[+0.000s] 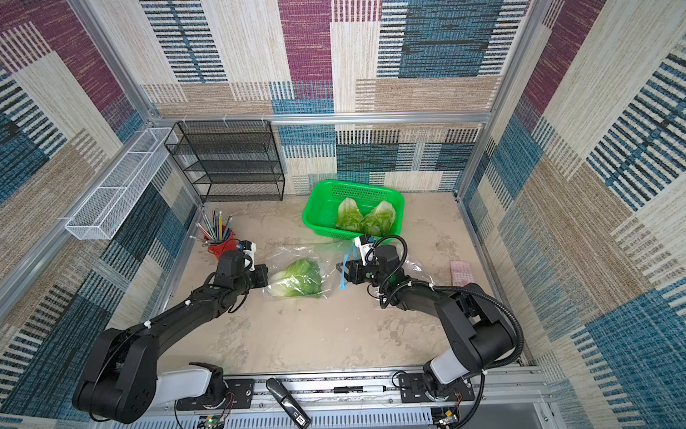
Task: Open the zip-top bag and take out the chinese cabbages
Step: Pick up the Chinese cabbage from the zipper food storage bag.
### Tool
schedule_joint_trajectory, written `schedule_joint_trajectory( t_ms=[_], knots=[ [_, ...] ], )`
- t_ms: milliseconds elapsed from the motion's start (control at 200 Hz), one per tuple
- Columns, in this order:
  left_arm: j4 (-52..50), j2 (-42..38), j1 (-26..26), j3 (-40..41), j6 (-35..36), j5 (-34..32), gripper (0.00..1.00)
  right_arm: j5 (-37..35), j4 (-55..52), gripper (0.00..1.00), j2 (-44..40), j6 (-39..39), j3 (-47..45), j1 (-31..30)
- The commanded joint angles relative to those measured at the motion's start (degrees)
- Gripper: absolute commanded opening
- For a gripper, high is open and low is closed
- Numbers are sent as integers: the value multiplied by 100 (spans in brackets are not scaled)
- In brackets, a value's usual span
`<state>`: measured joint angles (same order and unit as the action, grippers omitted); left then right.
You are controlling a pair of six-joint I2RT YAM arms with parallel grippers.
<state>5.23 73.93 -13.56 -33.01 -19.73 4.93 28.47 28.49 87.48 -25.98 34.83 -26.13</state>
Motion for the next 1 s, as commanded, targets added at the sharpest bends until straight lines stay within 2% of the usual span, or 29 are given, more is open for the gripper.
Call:
schedule_joint_trajectory(
  t_ms=[0, 120, 250, 406, 646, 771, 902, 997],
  knots=[
    [316, -41, 4, 75, 123, 121, 0, 123, 61, 52, 98, 223, 152, 5],
    [527, -5, 4, 133, 152, 261, 0, 480, 100, 53, 478, 313, 307, 3],
    [747, 64, 5, 203, 189, 332, 0, 496, 341, 55, 653, 298, 287, 3],
    [1080, 151, 11, 317, 109, 429, 0, 483, 413, 66, 754, 292, 316, 7],
    [1373, 190, 12, 353, -63, 544, 0, 885, 944, 64, 881, -13, 242, -127],
    [1449, 158, 16, 361, -195, 586, 0, 1426, 2131, 61, 913, -581, -191, -147],
    [1611, 117, 12, 432, -364, 553, 0, 1807, 3424, 65, 839, -1182, -622, -169],
    [1557, 112, 11, 406, -382, 529, 0, 1919, 3775, 67, 695, -1389, -775, -164]
  ],
)
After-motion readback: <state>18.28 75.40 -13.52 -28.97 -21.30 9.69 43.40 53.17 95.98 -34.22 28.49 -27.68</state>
